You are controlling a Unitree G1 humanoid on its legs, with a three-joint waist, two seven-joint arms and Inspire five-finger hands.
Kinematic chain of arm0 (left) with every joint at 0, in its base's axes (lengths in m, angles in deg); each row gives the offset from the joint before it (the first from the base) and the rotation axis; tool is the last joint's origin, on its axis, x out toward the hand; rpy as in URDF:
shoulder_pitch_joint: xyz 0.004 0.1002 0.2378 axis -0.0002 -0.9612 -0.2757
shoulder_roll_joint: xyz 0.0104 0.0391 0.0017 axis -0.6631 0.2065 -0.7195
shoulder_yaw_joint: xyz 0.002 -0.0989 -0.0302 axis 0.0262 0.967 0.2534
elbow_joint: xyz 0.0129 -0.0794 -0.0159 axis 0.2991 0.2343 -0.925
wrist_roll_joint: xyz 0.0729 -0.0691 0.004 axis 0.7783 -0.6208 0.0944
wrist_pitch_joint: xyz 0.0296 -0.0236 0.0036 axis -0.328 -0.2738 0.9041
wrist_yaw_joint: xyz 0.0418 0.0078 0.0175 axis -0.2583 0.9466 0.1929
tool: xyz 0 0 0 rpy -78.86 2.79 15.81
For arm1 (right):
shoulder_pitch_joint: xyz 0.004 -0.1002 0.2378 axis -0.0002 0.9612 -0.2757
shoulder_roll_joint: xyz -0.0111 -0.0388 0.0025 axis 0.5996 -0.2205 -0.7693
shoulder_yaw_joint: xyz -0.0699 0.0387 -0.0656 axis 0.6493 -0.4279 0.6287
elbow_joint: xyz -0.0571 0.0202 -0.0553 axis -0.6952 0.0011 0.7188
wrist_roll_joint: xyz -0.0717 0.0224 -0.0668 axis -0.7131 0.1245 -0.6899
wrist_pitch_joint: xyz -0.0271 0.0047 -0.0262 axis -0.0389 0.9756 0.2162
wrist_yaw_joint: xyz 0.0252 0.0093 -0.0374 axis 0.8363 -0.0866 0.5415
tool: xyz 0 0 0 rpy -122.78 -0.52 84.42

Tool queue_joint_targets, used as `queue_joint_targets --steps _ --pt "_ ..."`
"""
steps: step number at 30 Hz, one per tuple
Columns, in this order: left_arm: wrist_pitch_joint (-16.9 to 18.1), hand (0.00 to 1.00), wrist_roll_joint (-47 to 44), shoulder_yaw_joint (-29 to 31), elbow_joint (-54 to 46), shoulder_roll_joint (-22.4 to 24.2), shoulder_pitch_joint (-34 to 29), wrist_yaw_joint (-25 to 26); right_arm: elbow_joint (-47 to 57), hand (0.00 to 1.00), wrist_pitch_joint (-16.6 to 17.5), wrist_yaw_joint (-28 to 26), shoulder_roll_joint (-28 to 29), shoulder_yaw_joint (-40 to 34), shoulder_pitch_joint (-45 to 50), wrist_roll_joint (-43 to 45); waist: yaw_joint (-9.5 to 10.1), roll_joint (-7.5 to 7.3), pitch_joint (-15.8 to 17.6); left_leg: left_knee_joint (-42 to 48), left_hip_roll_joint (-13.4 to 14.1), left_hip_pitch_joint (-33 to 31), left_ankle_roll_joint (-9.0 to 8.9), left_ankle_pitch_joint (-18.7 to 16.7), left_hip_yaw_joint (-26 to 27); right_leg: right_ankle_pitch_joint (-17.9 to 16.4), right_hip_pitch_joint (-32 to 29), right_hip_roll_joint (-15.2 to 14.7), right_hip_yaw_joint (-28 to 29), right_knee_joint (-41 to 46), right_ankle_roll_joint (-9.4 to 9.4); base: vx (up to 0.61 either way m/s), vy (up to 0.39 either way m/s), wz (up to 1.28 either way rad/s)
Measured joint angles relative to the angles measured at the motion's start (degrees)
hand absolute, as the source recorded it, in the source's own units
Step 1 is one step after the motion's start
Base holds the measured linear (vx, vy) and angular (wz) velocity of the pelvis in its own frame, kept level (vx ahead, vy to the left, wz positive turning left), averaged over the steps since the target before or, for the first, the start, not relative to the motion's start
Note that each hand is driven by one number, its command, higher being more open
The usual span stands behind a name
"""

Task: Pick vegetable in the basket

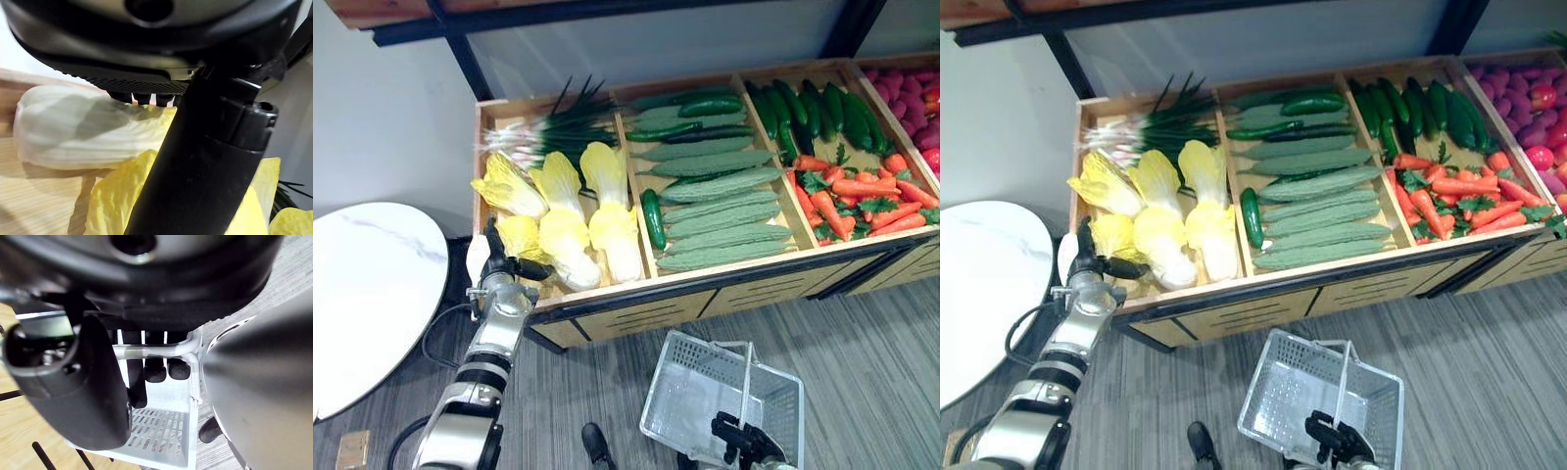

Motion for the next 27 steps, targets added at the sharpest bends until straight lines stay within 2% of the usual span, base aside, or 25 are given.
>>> queue_joint_targets --steps 2,5,8,9,12,15,20,24,27 --pt "0.9 1.0 -0.4 1.2 2.2 -0.1 3.7 1.9 0.3 0.0 0.1 0.0 -0.2 0.0 -1.1 0.2 0.14 -0.19 2.0 0.0 0.0 -0.5 0.4 0.3 0.2 0.1 -0.8 0.0 0.3 0.6 -0.14 -0.05 -0.003 -0.06" --pt "1.5 1.0 -0.9 1.4 2.8 -1.2 5.9 2.8 0.5 0.0 0.2 0.1 -0.2 0.5 -2.0 0.6 0.25 -0.7 2.9 0.0 0.2 -1.9 0.85 0.7 0.5 0.4 -2.5 0.1 0.6 1.1 -0.53 -0.06 0.002 -0.04" --pt "2.9 1.0 -0.9 1.5 4.1 -2.8 9.0 3.1 0.8 0.0 0.7 0.1 -0.3 1.7 -3.2 2.3 0.89 -1.87 5.2 0.0 0.4 -2.8 0.87 1.1 0.8 0.6 -4.1 0.4 1.2 1.9 -0.85 -0.08 -0.006 -0.08" --pt "3.6 0.0 -0.9 1.4 4.3 -3.3 10.2 3.1 1.2 0.0 0.8 0.1 -0.3 1.9 -3.5 2.4 1.2 -2.16 5.8 0.0 0.5 -3.5 1.13 1.4 0.8 0.9 -5.0 0.5 1.2 2.1 -0.92 -0.09 0.003 -0.05" --pt "5.4 0.0 -1.0 1.2 4.5 -4.1 11.0 2.4 1.3 0.0 0.8 0.1 -0.7 2.8 -4.7 2.4 1.62 -2.38 7.0 0.0 0.6 -4.6 1.43 1.8 1.1 1.6 -6.1 0.5 1.5 2.1 -0.79 -0.08 0.017 -0.04" --pt "6.9 0.0 -1.0 0.8 5.8 -4.5 11.6 -0.7 0.9 0.0 0.1 0.2 -1.1 3.7 -6.0 2.6 1.76 -2.48 7.6 -0.3 0.5 -4.8 1.5 1.8 1.1 2.0 -6.2 0.3 1.6 2.0 -0.6 -0.06 0.033 0.01" --pt "8.4 0.0 -5.9 0.3 8.4 -5.4 13.7 -3.0 -0.8 0.0 -0.6 0.1 -1.5 5.0 -7.9 2.9 1.8 -2.86 7.9 -0.3 0.0 -5.0 1.41 1.8 0.6 2.3 -6.1 -0.1 1.3 1.7 -0.11 -0.01 0.03 0.05" --pt "9.4 0.0 -8.8 -1.0 9.0 -5.7 13.5 -4.8 -2.6 0.0 -0.6 0.0 -1.5 4.1 -8.5 2.6 1.64 -2.74 7.8 0.0 -0.9 -4.7 1.44 1.8 0.1 2.5 -5.0 -0.9 0.7 0.7 0.2 0.07 0.041 0.09" --pt "9.3 0.0 -9.5 -1.4 9.7 -5.8 12.0 -7.1 -4.2 0.0 -0.6 -0.4 -1.5 3.1 -8.6 2.2 0.66 -2.6 7.7 0.0 -1.8 -2.3 1.2 1.6 -1.2 2.0 -1.9 -1.8 -0.3 -0.1 0.8 0.08 0.029 0.15"
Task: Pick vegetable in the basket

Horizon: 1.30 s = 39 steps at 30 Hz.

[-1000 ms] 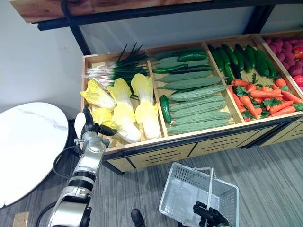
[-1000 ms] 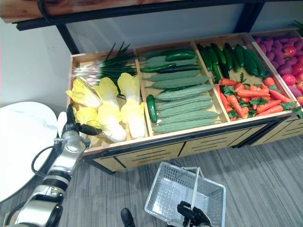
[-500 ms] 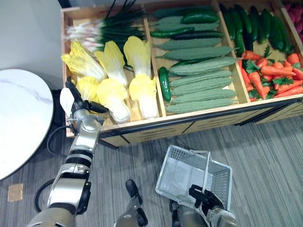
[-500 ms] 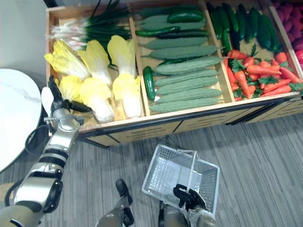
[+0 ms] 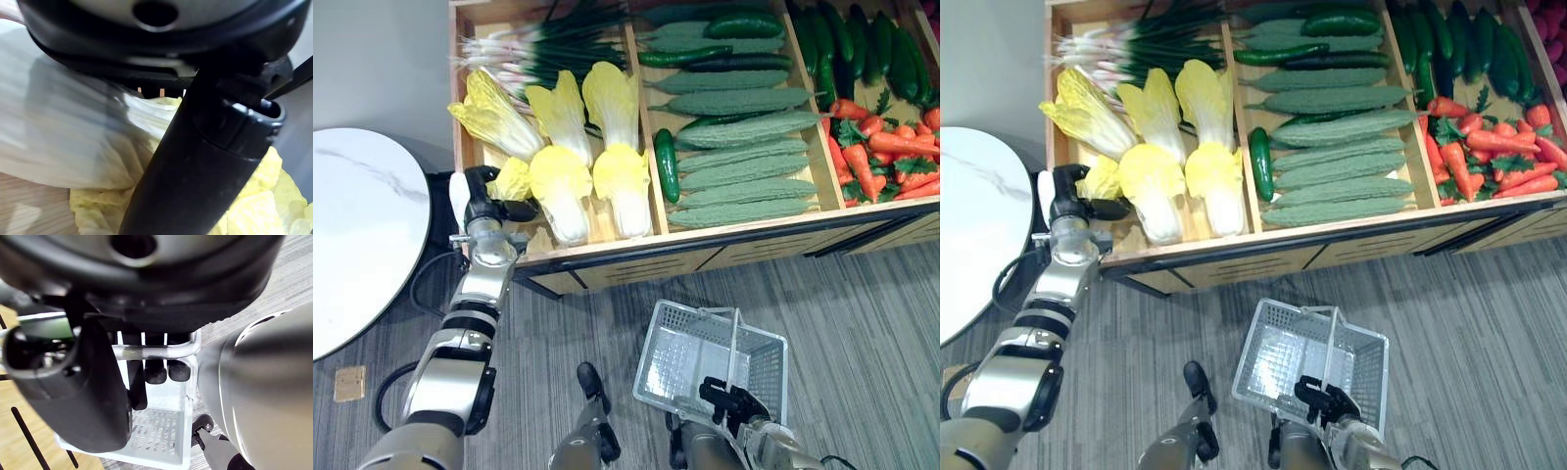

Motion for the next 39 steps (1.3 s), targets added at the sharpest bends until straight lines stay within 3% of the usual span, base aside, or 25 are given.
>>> queue_joint_targets --steps 5,11,16,21,27,39 --pt "-2.3 0.0 -2.3 0.0 1.1 0.4 -2.9 -2.8 -0.3 0.0 -1.7 -0.8 -0.1 -1.7 0.8 -0.1 -1.28 0.94 -1.0 0.0 -1.3 3.8 -0.74 -0.5 -0.8 -0.9 4.7 -1.3 -0.9 -0.9 0.91 0.06 0.027 0.1" --pt "-5.4 0.0 -2.5 0.9 -1.4 1.1 -7.9 -5.5 -0.1 0.0 -2.9 -0.9 0.7 -4.8 5.0 -2.4 -2.1 1.96 -5.9 0.0 -2.0 7.7 -0.75 -0.5 -2.4 -1.9 10.3 -1.8 -2.8 -2.5 1.2 0.03 -0.008 0.12" --pt "-7.5 0.0 -1.7 1.8 -5.9 0.8 -11.9 -7.9 -0.1 0.0 -4.5 -0.1 0.1 -5.5 8.4 -2.3 -1.08 4.07 -10.9 -0.3 -1.8 9.3 -0.84 -0.6 -3.7 -2.7 12.9 -1.5 -4.5 -2.8 0.75 -0.01 -0.028 0.18" --pt "-8.3 0.0 -2.8 1.9 -13.8 -1.7 -13.8 -9.8 -0.1 0.0 -4.9 1.9 0.2 -7.0 10.7 -2.2 -0.01 5.55 -13.6 -0.3 -0.9 10.2 -0.78 -1.8 -4.9 -2.9 14.3 -0.4 -5.9 -2.8 0.51 -0.06 -0.01 0.13" --pt "-8.3 0.0 -8.0 2.7 -22.3 -4.7 -15.6 -14.3 -0.2 0.0 -5.8 3.1 2.2 -13.4 13.5 -1.5 1.17 4.59 -17.0 -0.4 -0.8 11.2 -0.13 -3.1 -4.7 -2.8 15.5 -0.2 -5.8 -3.6 0.48 -0.04 0.004 0.0" --pt "-8.9 0.0 -18.5 3.0 -26.6 -4.8 -19.3 -21.5 -0.2 0.0 -6.0 3.3 3.5 -20.7 15.9 -0.1 1.4 3.73 -18.8 -0.3 -0.8 12.4 -0.2 -3.5 -3.6 -2.8 17.1 -0.2 -5.2 -4.7 0.4 0.03 -0.011 -0.04"
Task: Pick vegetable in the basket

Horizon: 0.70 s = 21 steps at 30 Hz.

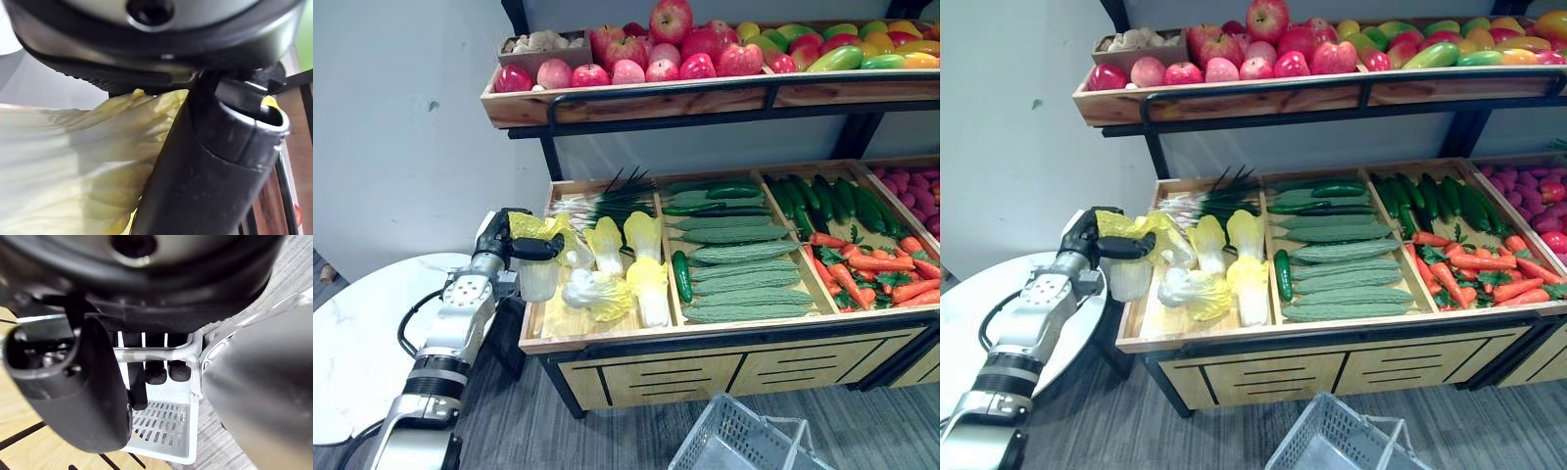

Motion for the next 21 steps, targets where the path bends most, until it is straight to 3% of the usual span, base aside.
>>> queue_joint_targets --steps 6,9,15,21 --pt "0.0 0.0 -4.5 0.0 0.1 0.6 -1.3 -2.6 0.1 0.0 1.4 0.0 0.6 0.1 0.8 0.0 0.01 -0.01 -0.1 0.0 0.4 1.0 -0.54 -0.4 1.0 -0.2 0.6 0.3 0.8 -0.2 -0.23 -0.01 -0.008 -0.07" --pt "0.1 0.0 -6.5 0.3 1.1 0.6 -1.2 -3.1 0.1 0.0 1.7 -0.3 0.7 0.1 2.1 0.0 0.02 -0.16 -2.3 0.0 0.4 0.1 -0.45 -0.9 1.8 -0.1 -0.7 0.2 1.4 -0.1 -0.26 -0.01 0.002 -0.08" --pt "0.0 0.0 -9.2 1.0 1.6 0.7 1.5 -3.3 0.0 0.0 1.8 -0.3 0.9 -0.6 3.6 0.0 -0.01 -1.81 -4.5 0.0 0.3 0.1 -0.41 -0.8 2.4 -0.1 -1.2 0.0 2.3 0.4 -0.27 0.01 0.006 -0.06" --pt "0.0 0.0 -11.6 1.0 1.7 0.7 6.2 -2.4 0.0 0.0 1.8 -0.3 0.6 -1.4 4.6 0.1 -0.22 -1.08 -5.7 0.0 0.5 0.2 -0.29 -1.0 3.2 -0.1 -2.0 0.0 3.0 1.3 -0.35 -0.06 0.004 -0.05"
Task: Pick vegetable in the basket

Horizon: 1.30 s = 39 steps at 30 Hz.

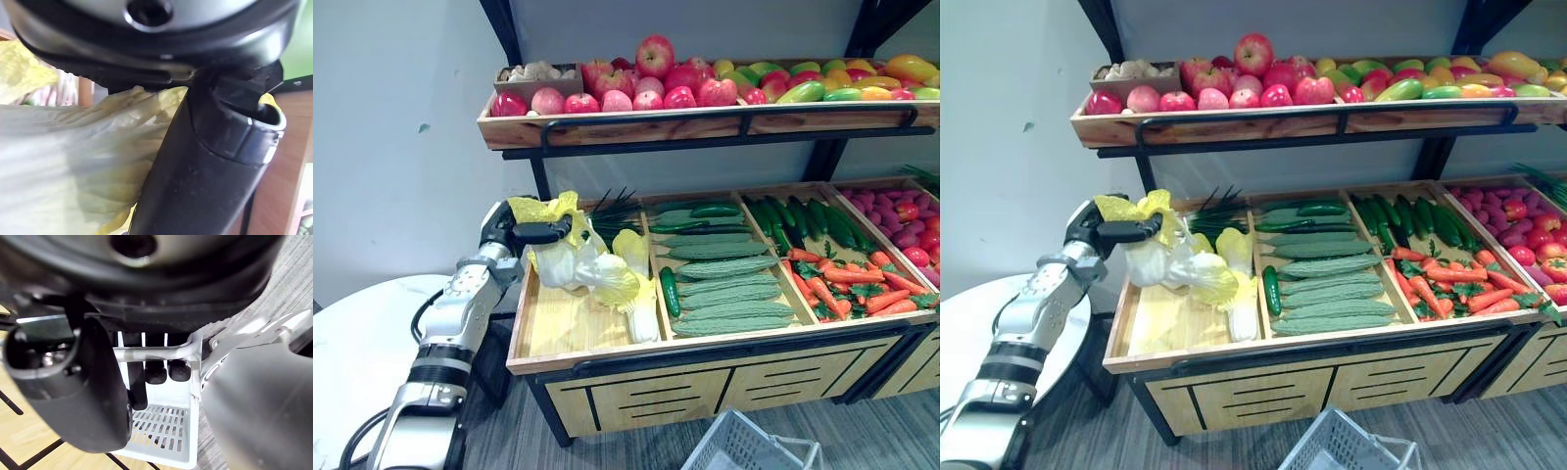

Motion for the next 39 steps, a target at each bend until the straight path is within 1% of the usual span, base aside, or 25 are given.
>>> queue_joint_targets --steps 2,5,7,9,10,14,19,23,28,32,39 --pt "0.0 0.0 -1.2 0.0 0.3 0.0 1.7 0.2 0.0 0.0 -0.1 0.0 -0.1 -1.1 0.2 0.0 -0.01 0.06 -0.2 0.0 0.0 0.1 -0.11 -0.3 0.3 0.2 0.0 0.0 0.3 0.0 -0.03 -0.05 0.008 -0.09" --pt "-0.1 0.0 -1.8 -0.1 3.6 -0.8 6.1 -0.8 0.0 0.0 -0.1 0.0 0.0 -1.5 0.7 0.0 -0.05 -0.3 -0.5 0.0 0.0 0.1 0.07 -0.4 0.9 0.4 -0.2 0.0 0.7 0.0 -0.03 -0.05 0.006 -0.08" --pt "-0.7 0.0 -1.8 -0.3 5.4 -1.9 8.5 -1.5 0.0 0.0 -0.1 0.0 0.0 -1.4 1.1 0.0 -0.2 -0.55 -0.7 0.0 0.0 0.1 0.39 -0.6 1.2 0.5 -0.4 -0.1 1.0 0.0 0.0 -0.02 0.003 -0.08" --pt "-0.9 0.0 -1.8 -0.9 7.1 -3.1 10.8 -2.6 0.0 0.0 -0.1 0.0 0.0 -1.4 1.2 0.0 -0.3 -0.9 -1.0 0.0 0.0 -0.2 0.34 -0.6 1.7 0.6 -1.0 -0.1 1.3 0.1 0.01 -0.01 -0.003 -0.08" --pt "-0.9 0.0 -1.8 -1.6 8.2 -4.0 11.8 -3.6 -0.1 0.0 0.0 0.0 0.9 -2.4 1.0 0.0 -0.4 -0.96 -1.1 0.0 -0.1 -0.2 0.65 -0.3 1.7 0.6 -1.1 -0.1 1.2 0.3 0.02 0.0 -0.008 -0.06" --pt "-1.1 0.0 -3.1 -1.7 9.0 -4.5 11.8 -4.6 -0.1 0.0 0.5 0.0 2.4 -4.6 0.8 0.0 -0.91 -0.91 -1.1 0.0 -0.1 0.0 0.74 -0.2 1.8 0.5 -1.1 -0.1 1.1 0.4 0.03 0.0 0.0 0.0" --pt "-1.7 0.0 -4.1 -4.0 9.1 -4.5 11.8 -4.6 -0.1 0.0 0.4 0.0 1.4 -3.5 0.9 0.0 -1.15 -0.93 -1.2 0.0 -0.1 -0.1 0.58 0.0 1.6 0.5 -1.1 -0.1 1.1 0.5 -0.03 0.0 0.0 0.0" --pt "-2.3 0.0 -4.1 -4.6 9.1 -4.5 11.8 -4.8 -0.1 0.0 0.4 0.0 1.2 -3.5 1.0 0.0 -1.55 -0.95 -1.2 0.0 -0.1 -0.1 0.53 0.0 1.6 0.5 -1.2 -0.2 1.1 0.7 -0.05 -0.04 -0.006 0.0" --pt "-2.3 0.0 -4.2 -4.6 9.0 -4.5 11.8 -5.9 -0.1 0.0 0.4 0.1 1.2 -3.4 1.4 0.1 -1.77 -1.56 -1.6 0.0 -0.1 -0.3 0.42 -0.3 1.9 0.5 -1.5 -0.3 1.3 0.8 -0.04 0.0 0.0 0.0" --pt "-2.3 0.0 -5.2 -4.6 8.9 -4.5 11.8 -5.7 -0.1 0.0 0.6 0.2 1.2 -3.4 1.6 0.1 -1.77 -1.7 -1.6 0.0 -0.1 -0.5 0.58 -0.2 2.3 0.5 -2.0 -0.2 2.0 1.0 -0.04 -0.01 -0.008 -0.06" --pt "-2.3 0.0 -5.4 -4.6 7.7 -2.4 11.7 -5.6 -0.1 0.0 0.6 0.8 1.4 -3.7 2.0 0.4 -2.12 -2.11 -1.4 0.0 0.0 -0.1 0.58 -0.2 3.2 0.5 -2.2 -0.2 2.9 1.2 -0.05 -0.02 -0.012 -0.06"
